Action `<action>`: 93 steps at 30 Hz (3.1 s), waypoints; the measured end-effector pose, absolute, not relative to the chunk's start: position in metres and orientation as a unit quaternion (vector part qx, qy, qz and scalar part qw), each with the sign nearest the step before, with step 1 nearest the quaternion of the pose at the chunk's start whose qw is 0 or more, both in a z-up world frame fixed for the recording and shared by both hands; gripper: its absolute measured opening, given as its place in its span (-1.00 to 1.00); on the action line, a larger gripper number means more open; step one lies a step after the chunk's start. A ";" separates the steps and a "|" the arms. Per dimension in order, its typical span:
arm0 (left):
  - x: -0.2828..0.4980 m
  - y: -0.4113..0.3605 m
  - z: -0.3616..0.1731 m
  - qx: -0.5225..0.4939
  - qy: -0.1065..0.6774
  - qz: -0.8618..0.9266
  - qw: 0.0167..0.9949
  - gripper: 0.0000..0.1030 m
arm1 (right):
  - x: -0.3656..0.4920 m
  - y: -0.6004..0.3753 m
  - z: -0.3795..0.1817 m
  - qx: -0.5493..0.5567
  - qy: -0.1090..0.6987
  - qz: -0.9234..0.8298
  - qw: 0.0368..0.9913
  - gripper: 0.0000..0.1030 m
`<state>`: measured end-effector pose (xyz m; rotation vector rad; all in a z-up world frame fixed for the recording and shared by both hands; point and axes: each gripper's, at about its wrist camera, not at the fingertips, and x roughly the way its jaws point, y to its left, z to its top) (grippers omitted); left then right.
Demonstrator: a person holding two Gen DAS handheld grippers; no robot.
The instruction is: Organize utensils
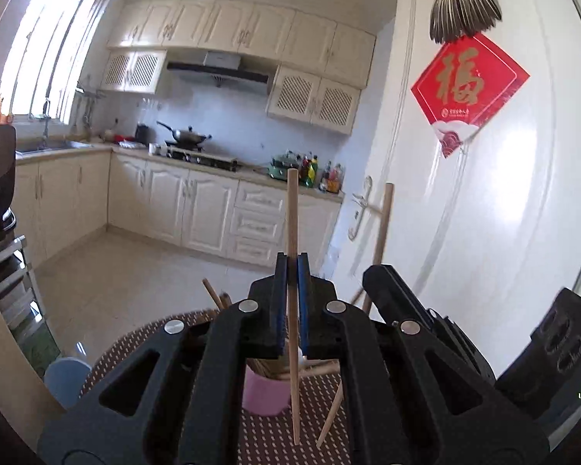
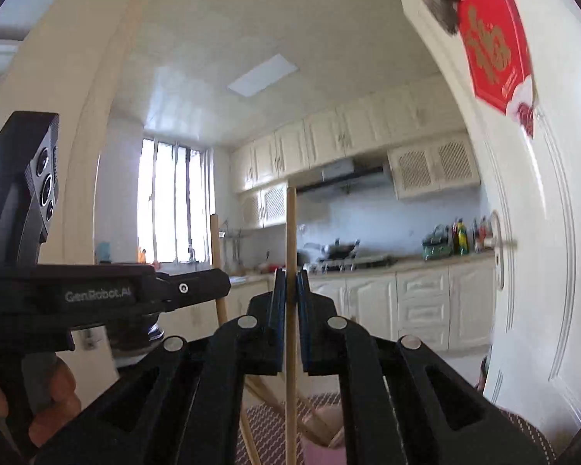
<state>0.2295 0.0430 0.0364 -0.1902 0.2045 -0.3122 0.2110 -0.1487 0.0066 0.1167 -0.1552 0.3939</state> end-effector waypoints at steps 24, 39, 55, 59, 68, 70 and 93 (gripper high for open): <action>0.294 0.058 0.014 -0.140 0.020 -0.147 0.979 -0.89 | 0.268 -0.144 -0.005 0.051 -0.178 0.138 0.973 -0.91; 0.303 0.058 0.000 -0.138 0.056 -0.161 0.976 -0.88 | 0.257 -0.145 -0.005 0.009 -0.187 0.155 0.970 -0.88; 0.295 0.054 0.007 -0.126 0.090 -0.157 0.975 -0.85 | 0.245 -0.144 -0.008 -0.006 -0.138 0.164 0.977 -0.86; 0.286 0.055 0.012 -0.121 0.092 -0.151 0.977 -0.51 | 0.236 -0.144 -0.002 -0.005 -0.136 0.159 0.978 -0.77; 0.244 0.059 0.018 -0.093 0.088 -0.125 0.984 0.02 | 0.198 -0.153 0.015 0.014 -0.128 0.142 0.981 -0.09; 0.230 0.062 0.021 -0.090 0.085 -0.116 0.986 0.10 | 0.187 -0.153 0.017 0.013 -0.128 0.140 0.982 0.03; 0.073 0.078 0.039 -0.003 0.046 -0.045 0.998 0.82 | 0.046 -0.146 0.032 0.004 -0.063 0.101 0.993 0.84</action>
